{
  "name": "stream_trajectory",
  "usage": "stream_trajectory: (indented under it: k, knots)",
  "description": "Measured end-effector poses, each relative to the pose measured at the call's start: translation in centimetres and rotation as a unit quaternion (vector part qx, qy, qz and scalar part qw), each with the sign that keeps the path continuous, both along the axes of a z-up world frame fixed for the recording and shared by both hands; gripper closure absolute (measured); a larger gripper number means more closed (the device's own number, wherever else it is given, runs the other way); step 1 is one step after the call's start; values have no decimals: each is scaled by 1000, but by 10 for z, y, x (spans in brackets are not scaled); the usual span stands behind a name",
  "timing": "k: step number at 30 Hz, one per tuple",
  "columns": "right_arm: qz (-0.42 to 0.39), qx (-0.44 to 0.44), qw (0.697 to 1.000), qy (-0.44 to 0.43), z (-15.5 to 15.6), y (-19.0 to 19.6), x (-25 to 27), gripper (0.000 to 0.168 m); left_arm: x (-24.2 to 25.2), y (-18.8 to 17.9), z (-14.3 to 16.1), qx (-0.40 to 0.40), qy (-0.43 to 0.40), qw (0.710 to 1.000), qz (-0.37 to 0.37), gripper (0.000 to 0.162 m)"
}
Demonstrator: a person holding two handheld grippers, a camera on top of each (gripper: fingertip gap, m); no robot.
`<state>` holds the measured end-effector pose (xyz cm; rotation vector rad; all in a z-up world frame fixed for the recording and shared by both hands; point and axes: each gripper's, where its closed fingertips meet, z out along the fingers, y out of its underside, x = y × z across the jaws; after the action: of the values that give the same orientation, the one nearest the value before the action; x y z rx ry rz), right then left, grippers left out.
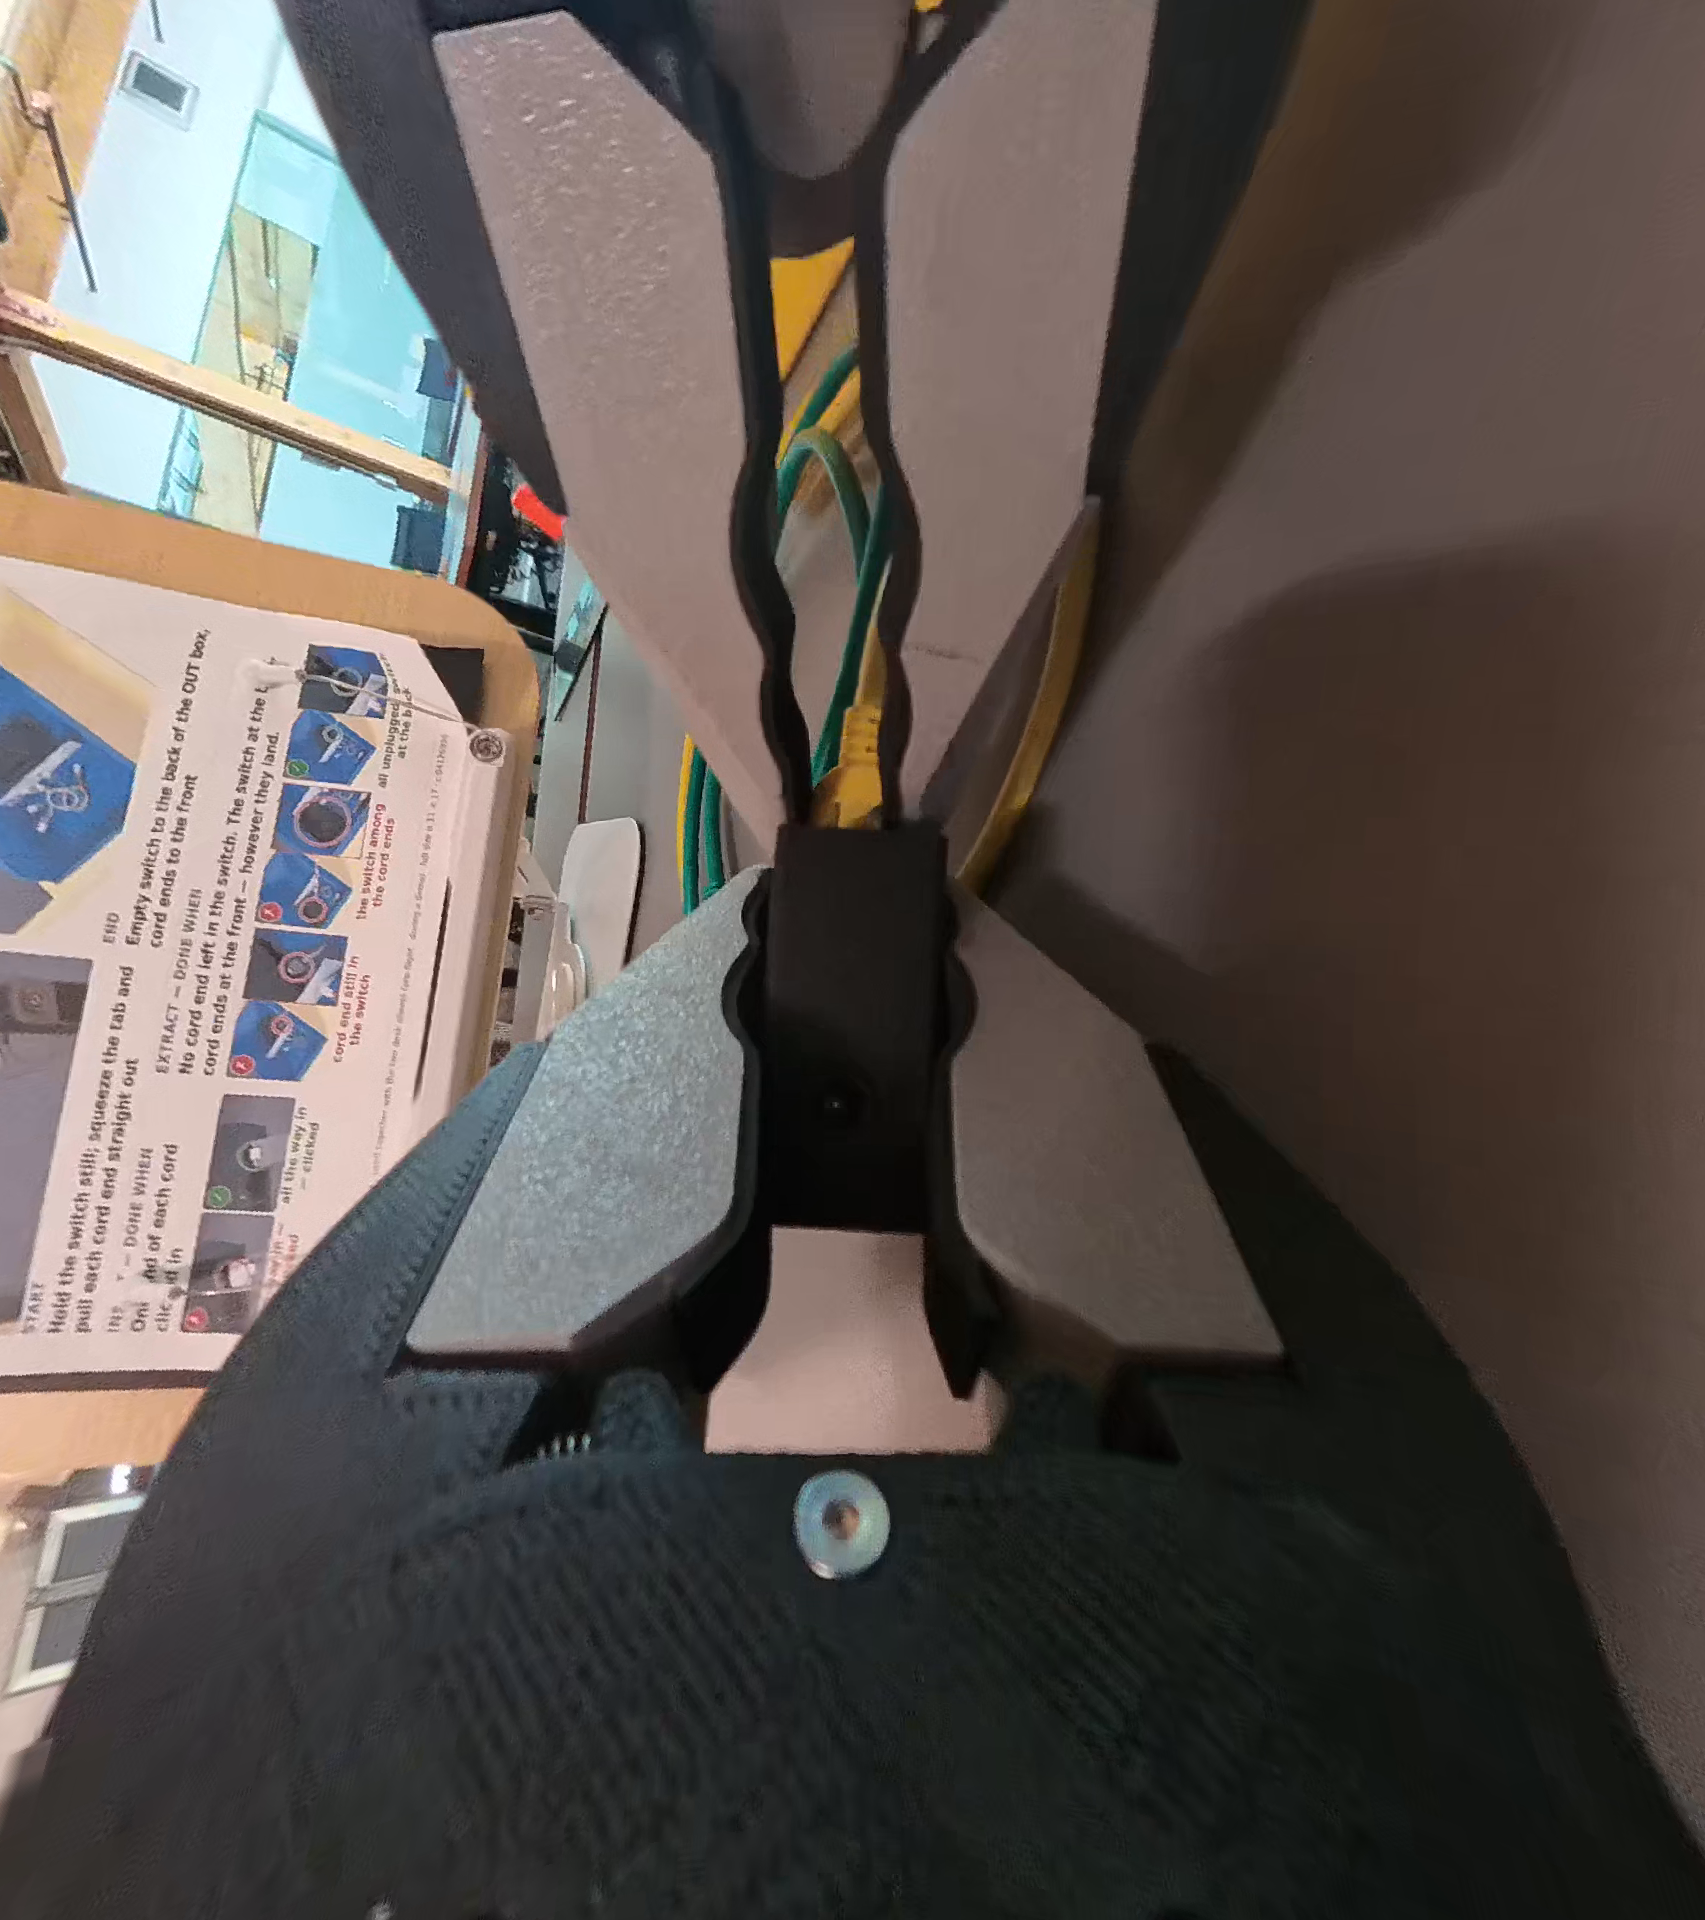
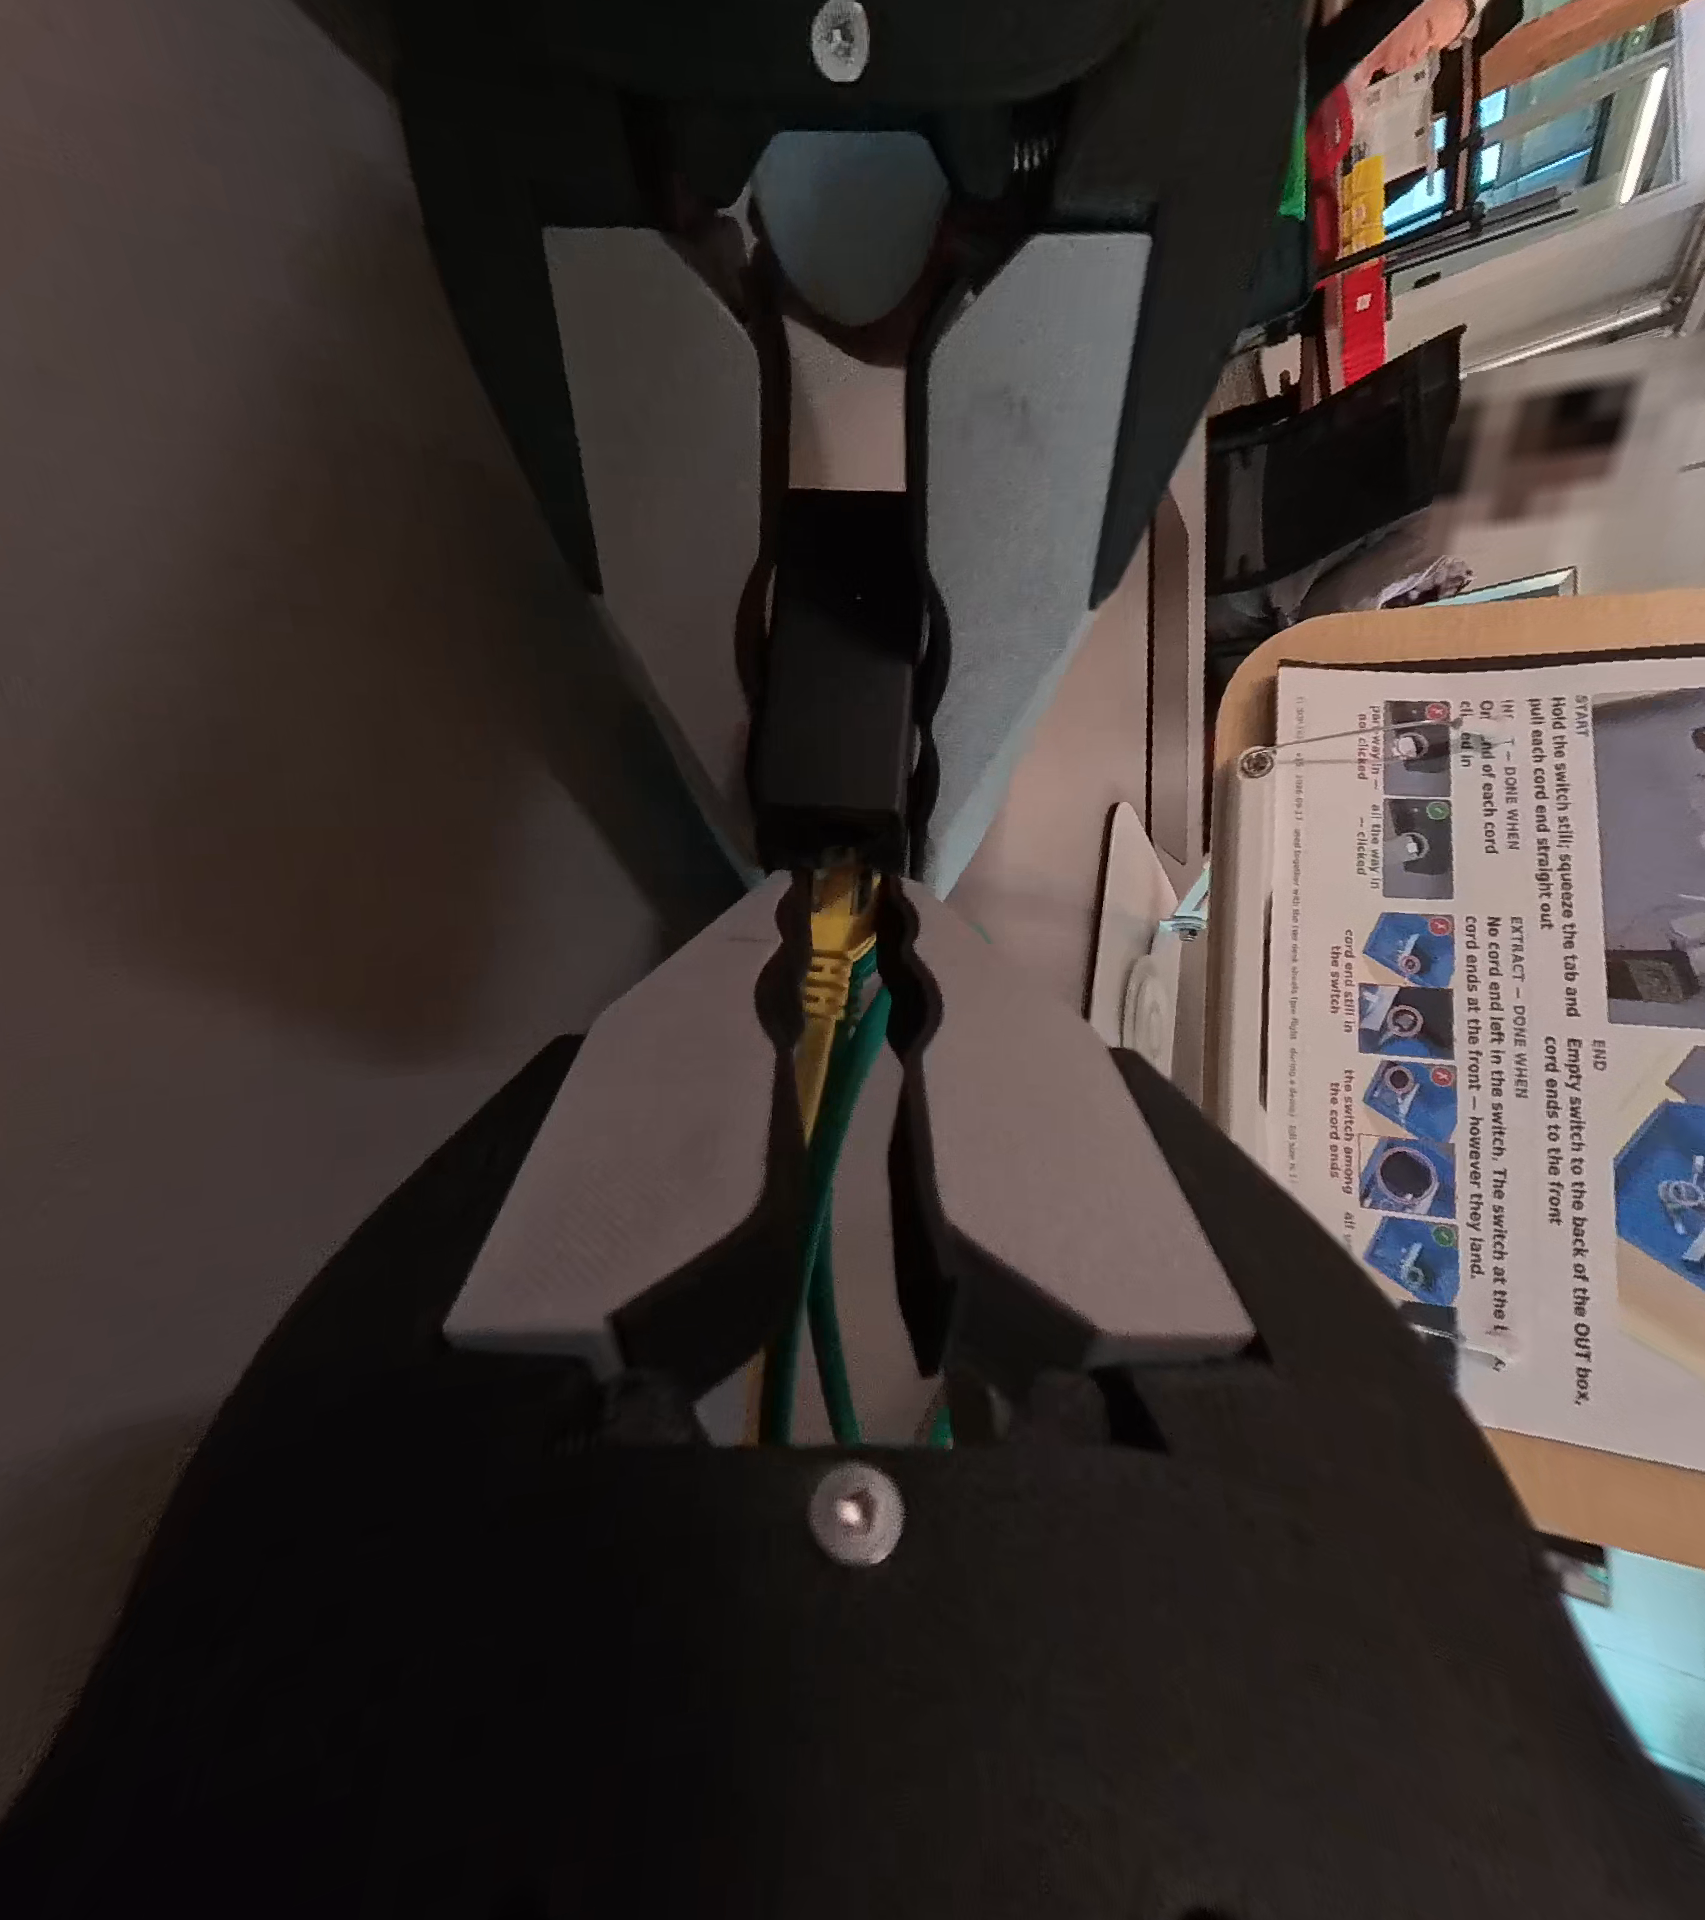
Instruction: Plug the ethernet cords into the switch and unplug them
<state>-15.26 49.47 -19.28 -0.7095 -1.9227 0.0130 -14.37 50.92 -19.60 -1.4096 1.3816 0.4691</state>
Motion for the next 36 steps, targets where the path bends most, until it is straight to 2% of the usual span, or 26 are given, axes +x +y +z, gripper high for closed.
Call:
stream_trajectory:
  k: [5,7,8,9,10,13,16,20,23,25,28,33,36]
  knots:
    - [11,19,1000,-5,4,1,6,159,-1,-4,2,-42,-41,998,-8,135]
    - [16,0,997,-70,-28,-1,26,158,-44,7,8,-49,-76,994,65,135]
    - [25,28,997,-65,-31,0,30,159,-50,5,15,-56,-121,989,57,135]
    - [13,49,998,-29,-16,5,28,158,-42,-1,21,-61,-143,987,29,136]
    - [5,37,999,11,1,7,24,159,-30,-3,21,-50,-130,990,11,136]
    - [-7,-54,995,86,35,8,19,159,-15,8,10,-30,-75,996,23,136]
    - [-21,-38,989,140,53,16,28,159,-30,18,11,-8,-73,995,60,136]
    - [-85,-13,967,238,91,41,45,158,-33,12,22,5,-106,993,54,135]
    - [-117,-35,967,222,80,54,44,158,-29,5,24,16,-93,995,37,136]
    - [-150,-20,966,209,73,66,44,158,-30,5,27,29,-85,995,42,136]
    - [-198,17,954,225,80,82,53,158,-34,5,39,48,-108,992,48,136]
    - [-258,24,918,301,123,101,83,158,-73,17,68,73,-221,963,135,136]
    - [-284,35,906,311,164,108,96,158,-97,21,78,76,-280,941,174,136]
